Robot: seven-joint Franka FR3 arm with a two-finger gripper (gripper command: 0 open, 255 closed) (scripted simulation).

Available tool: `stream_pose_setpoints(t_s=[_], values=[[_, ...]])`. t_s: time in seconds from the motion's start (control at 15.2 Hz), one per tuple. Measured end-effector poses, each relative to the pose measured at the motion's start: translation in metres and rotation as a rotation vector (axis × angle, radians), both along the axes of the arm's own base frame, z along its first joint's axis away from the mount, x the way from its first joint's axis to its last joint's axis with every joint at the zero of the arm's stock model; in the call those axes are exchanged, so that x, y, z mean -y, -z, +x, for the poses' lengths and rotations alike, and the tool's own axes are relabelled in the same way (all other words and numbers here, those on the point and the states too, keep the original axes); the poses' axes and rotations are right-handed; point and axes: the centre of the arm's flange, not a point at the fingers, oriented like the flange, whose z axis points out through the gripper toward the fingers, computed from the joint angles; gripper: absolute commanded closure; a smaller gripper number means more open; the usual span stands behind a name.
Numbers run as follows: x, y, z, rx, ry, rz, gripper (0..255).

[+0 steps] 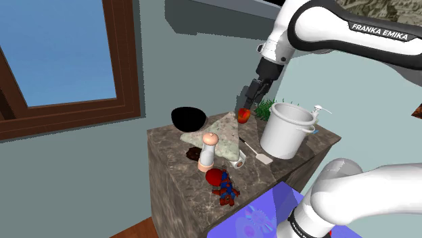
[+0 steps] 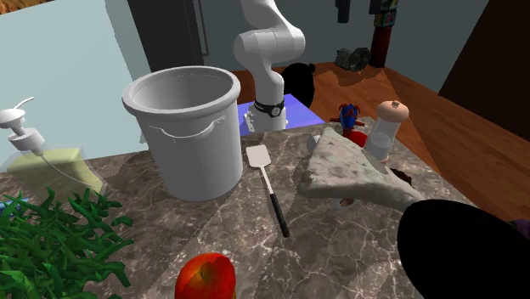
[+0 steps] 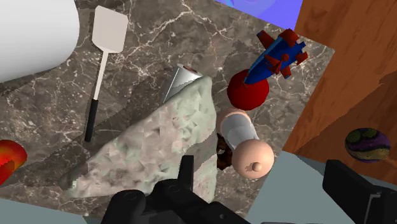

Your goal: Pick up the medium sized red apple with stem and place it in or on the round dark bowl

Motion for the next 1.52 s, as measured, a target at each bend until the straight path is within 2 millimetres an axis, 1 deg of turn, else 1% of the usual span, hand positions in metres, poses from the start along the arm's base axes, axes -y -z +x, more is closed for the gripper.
stream_pose_setpoints(t_s=[0.07, 0.13, 0.4, 0.53, 0.59, 0.86, 0.99, 1.12, 1.19, 1.32, 1.52], values=[[0.0, 0.0, 0.0, 0.0, 0.0, 0.0, 0], [0.004, 0.002, 0.004, 0.0, 0.004, 0.001, 0], [0.037, 0.018, 0.034, -0.005, 0.031, 0.009, 0], [0.058, 0.03, 0.048, -0.007, 0.047, 0.013, 0], [0.069, 0.032, 0.054, -0.008, 0.055, 0.015, 0], [0.104, 0.056, 0.085, -0.012, 0.086, 0.023, 0], [0.126, 0.063, 0.097, -0.014, 0.101, 0.027, 0], [0.145, 0.076, 0.113, -0.016, 0.117, 0.031, 0], [0.159, 0.08, 0.123, -0.016, 0.125, 0.033, 0], [0.179, 0.09, 0.137, -0.019, 0.141, 0.037, 0], [0.209, 0.105, 0.15, -0.022, 0.164, 0.043, 0]])
